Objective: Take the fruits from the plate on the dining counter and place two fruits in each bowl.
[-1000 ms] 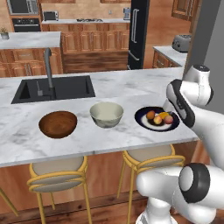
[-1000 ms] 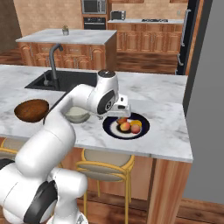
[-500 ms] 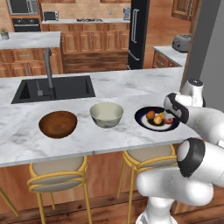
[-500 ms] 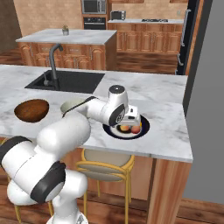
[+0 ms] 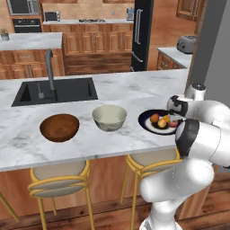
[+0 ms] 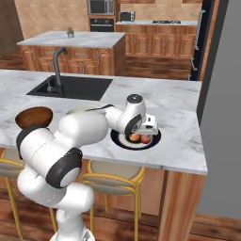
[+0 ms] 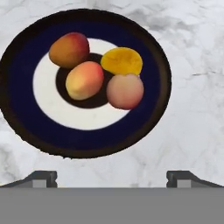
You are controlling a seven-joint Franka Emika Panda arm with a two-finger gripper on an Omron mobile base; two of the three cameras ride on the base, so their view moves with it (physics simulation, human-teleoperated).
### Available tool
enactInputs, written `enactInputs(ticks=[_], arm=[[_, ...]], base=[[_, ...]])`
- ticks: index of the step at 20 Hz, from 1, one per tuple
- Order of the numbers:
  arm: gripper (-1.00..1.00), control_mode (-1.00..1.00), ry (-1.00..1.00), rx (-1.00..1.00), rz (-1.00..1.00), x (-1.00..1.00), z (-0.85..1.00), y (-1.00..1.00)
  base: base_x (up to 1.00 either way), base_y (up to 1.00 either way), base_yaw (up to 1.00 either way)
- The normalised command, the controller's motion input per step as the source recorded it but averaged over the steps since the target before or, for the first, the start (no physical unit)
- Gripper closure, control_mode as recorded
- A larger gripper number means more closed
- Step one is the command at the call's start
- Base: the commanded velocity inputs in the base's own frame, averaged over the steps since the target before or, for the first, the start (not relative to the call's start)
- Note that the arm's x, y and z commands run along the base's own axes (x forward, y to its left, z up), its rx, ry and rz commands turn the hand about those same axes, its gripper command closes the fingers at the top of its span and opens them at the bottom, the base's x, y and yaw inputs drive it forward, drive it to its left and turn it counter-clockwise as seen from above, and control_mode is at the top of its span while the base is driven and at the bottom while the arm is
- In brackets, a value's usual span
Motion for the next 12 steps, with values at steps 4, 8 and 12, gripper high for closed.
enactInputs(ticks=[4, 8, 12], arm=[[-1.00, -1.00, 0.05, 0.00, 0.00, 0.39, -0.35, -0.01], [-1.00, -1.00, 0.04, 0.00, 0.00, 0.41, -0.37, -0.04], [-1.00, -1.00, 0.06, 0.03, 0.01, 0.36, -0.30, -0.13]], base=[[0.00, 0.00, 0.00], [0.00, 0.00, 0.00], [0.00, 0.00, 0.00]])
